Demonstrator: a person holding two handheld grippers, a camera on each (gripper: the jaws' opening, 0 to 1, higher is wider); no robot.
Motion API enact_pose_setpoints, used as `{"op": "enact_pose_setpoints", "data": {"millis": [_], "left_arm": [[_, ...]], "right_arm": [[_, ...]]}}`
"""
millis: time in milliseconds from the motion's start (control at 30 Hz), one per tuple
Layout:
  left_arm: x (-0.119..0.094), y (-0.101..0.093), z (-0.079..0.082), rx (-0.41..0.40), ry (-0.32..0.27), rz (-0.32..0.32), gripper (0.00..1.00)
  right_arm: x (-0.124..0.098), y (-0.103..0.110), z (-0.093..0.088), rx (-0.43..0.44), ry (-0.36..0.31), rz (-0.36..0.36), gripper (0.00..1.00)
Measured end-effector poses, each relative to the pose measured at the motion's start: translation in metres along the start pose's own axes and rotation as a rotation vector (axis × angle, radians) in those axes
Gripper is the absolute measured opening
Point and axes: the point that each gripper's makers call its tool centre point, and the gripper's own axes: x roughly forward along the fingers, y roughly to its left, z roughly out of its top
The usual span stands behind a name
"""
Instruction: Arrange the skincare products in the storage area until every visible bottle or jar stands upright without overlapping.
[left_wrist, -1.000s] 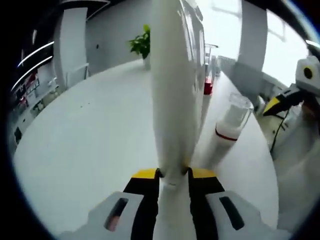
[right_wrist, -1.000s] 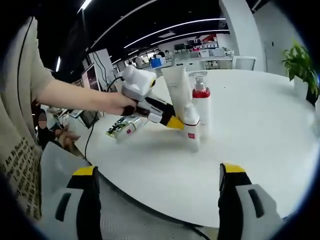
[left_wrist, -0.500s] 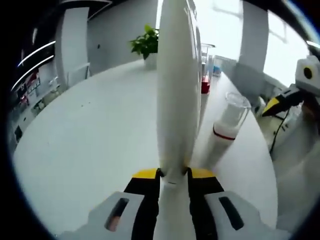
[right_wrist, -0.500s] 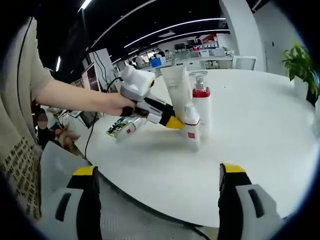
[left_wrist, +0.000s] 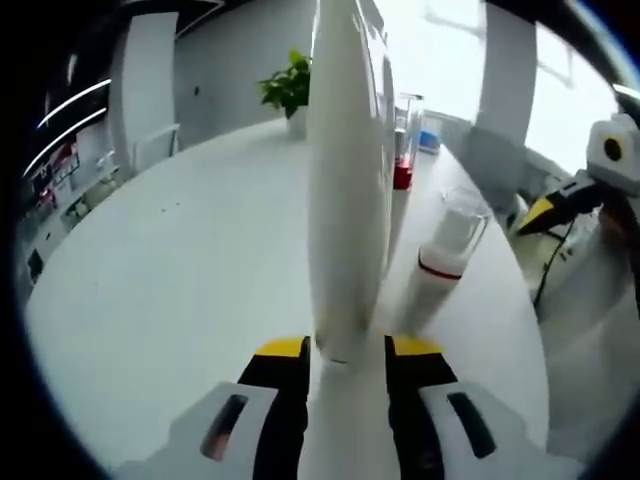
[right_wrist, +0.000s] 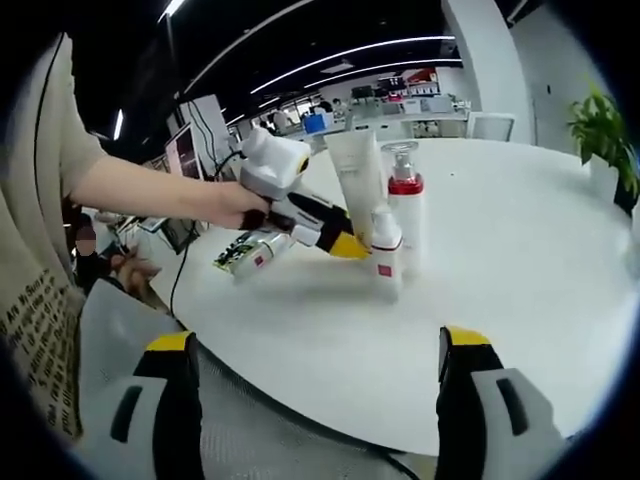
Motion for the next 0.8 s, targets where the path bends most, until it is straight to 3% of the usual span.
{"op": "enact_pose_setpoints", "data": {"millis": [400,800], "left_arm": [[-0.025,-0.007,-0.001,-0.018,0.001,0.024,0.39],[-0.069,-0.023,-0.014,-0.079,-0.017,0.088,0.53]], "right_arm": [[0.0,-0.002,-0.001,-0.006,0.012,-0.012,1.0],[0.0,0.002,-0.001,-0.036,0.02,0.011,1.0]]}}
